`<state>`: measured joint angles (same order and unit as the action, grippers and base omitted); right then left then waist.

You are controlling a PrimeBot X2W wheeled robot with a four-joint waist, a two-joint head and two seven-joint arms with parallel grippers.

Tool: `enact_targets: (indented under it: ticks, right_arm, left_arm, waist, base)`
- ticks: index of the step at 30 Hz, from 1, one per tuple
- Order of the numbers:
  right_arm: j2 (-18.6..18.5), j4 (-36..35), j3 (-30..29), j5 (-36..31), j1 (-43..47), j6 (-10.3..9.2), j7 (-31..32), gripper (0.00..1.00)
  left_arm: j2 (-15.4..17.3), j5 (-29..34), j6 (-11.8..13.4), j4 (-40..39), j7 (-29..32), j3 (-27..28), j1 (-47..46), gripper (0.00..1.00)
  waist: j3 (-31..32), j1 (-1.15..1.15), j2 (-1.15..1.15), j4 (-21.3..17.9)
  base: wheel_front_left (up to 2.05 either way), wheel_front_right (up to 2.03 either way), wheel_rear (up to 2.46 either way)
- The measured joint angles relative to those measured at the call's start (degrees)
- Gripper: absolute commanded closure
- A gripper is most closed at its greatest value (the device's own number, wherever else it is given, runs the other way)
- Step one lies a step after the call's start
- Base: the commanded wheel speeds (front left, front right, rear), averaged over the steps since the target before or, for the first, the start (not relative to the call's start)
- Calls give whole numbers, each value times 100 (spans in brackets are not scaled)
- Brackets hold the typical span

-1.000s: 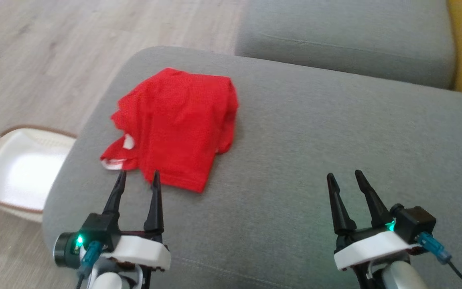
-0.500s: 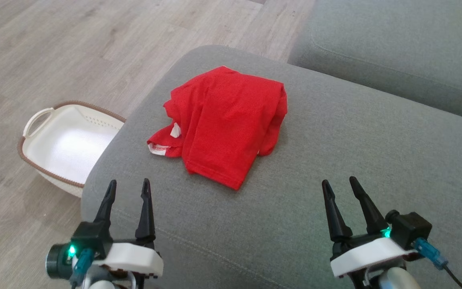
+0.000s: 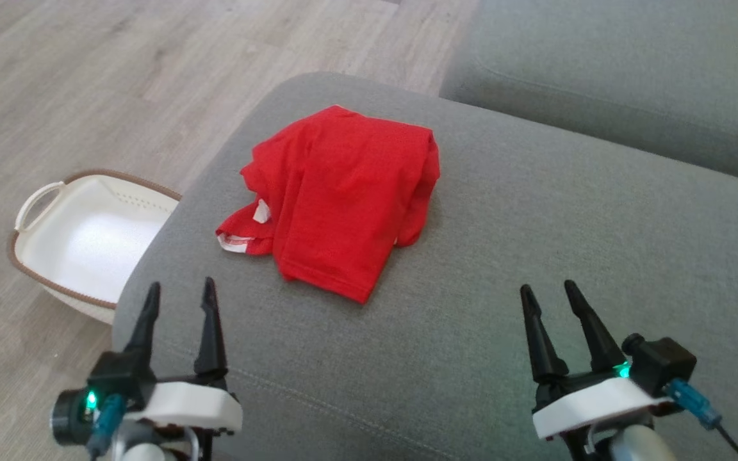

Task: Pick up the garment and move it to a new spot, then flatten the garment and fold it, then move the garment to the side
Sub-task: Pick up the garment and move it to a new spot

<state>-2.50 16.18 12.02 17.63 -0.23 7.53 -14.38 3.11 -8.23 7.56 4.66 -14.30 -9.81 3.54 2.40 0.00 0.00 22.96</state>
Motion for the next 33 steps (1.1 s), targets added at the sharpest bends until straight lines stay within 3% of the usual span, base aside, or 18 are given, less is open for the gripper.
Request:
enact_targets:
  ticks: [4,12,15,22,33]
  right_arm:
    - [1,7,-218,-113,-34,0,0,0]
    - [-1,-40,-573,-411,-414,0,0,0]
    - [-3,-110,-726,-520,-631,0,0,0]
    - [-9,-370,-901,-579,-904,0,0,0]
    - [-11,-639,-857,-656,-1009,0,0,0]
  left_arm:
    - [0,0,-62,-78,1,227,-94,0]
    - [142,-136,-635,516,0,504,-1304,0]
    - [385,-137,-924,1149,35,489,-2056,0]
    - [671,-277,-1246,2681,501,491,-3762,0]
    - [953,-353,-1421,4811,1025,287,-5213,0]
  waist:
    - [-212,0,0,-142]
    - [-797,0,0,-499]
    - [-1103,0,0,-683]
    - [-1725,0,0,-1171]
    - [-2356,1,-1,-1798]
  base:
    - [0,0,0]
    - [0,0,0]
    - [0,0,0]
    - [0,0,0]
    - [0,0,0]
